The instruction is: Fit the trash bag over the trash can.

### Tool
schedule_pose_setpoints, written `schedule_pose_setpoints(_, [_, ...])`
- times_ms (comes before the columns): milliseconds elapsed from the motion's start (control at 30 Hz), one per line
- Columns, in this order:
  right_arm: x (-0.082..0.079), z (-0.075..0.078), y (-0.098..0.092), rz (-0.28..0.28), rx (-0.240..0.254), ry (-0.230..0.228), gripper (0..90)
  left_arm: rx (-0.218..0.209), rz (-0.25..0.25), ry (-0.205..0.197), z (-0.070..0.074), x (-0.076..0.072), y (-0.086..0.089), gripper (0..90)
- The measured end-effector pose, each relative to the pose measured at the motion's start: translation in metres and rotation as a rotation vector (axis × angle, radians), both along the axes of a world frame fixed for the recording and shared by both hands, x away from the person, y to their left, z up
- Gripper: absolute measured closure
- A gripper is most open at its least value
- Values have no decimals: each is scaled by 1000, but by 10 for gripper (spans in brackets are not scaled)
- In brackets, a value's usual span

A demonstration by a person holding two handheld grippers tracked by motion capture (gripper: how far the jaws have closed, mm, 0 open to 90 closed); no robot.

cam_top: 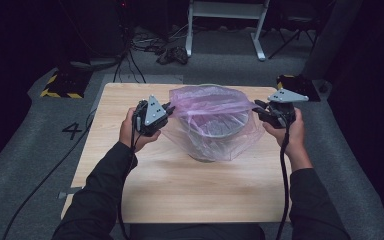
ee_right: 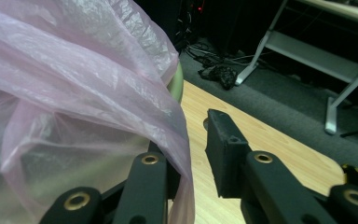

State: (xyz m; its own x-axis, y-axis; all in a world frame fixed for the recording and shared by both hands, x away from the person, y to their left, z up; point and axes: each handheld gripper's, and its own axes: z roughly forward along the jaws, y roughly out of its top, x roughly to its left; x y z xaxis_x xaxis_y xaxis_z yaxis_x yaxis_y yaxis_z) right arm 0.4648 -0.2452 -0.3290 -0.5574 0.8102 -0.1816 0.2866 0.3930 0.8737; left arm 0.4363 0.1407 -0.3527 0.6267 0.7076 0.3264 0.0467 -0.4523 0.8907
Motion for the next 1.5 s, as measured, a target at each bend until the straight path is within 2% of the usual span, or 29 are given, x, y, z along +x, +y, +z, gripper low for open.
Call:
schedule_pose_setpoints(133, [12, -5, 3, -13, -3, 15, 789, -40, 22, 24, 0, 17, -1, 880])
schedule_pose_setpoints(200, [19, -9, 5, -20, 6, 33, 798, -43, 43, 31, -1, 26, -1, 889])
schedule_pose_setpoints(300, [28, -13, 5, -29, 18, 43, 813, -71, 63, 54, -4, 41, 1, 895])
schedule_pose_setpoints(367, [34, -16, 4, -39, 42, 54, 819, -99, 68, 85, -7, 51, 3, 896])
schedule_pose_setpoints(467, [42, -24, 3, -39, 67, 78, 825, -130, 87, 111, -11, 64, 3, 897])
schedule_pose_setpoints(533, [45, -28, 4, -44, 72, 90, 829, -118, 101, 124, -16, 71, 1, 898])
schedule_pose_setpoints(633, [52, -35, 5, -41, 77, 118, 838, -127, 106, 157, -23, 81, -3, 898])
schedule_pose_setpoints(700, [54, -38, 5, -26, 99, 138, 856, -144, 85, 205, -27, 87, -6, 898])
schedule_pose_setpoints(767, [55, -41, 6, 29, 121, 153, 879, -140, 51, 224, -30, 88, -9, 898])
schedule_pose_setpoints(833, [54, -42, 7, 57, 131, 164, 891, -142, 18, 233, -31, 86, -11, 898])
schedule_pose_setpoints(900, [52, -44, 8, 100, 132, 159, 899, -149, 3, 241, -32, 85, -11, 898])
schedule_pose_setpoints(967, [50, -46, 7, 122, 156, 165, 899, -178, -21, 255, -33, 84, -9, 898])
schedule_pose_setpoints(1133, [46, -51, 4, 154, 186, 170, 899, -188, -86, 264, -35, 77, -10, 899])
schedule_pose_setpoints(1200, [43, -52, 4, 170, 184, 167, 900, -187, -101, 267, -36, 74, -8, 899])
schedule_pose_setpoints(1333, [35, -55, 1, 207, 212, 175, 900, -188, -131, 273, -37, 67, -4, 899])
schedule_pose_setpoints(1500, [20, -56, 0, 254, 203, 172, 900, -174, -187, 272, -37, 47, 2, 900])
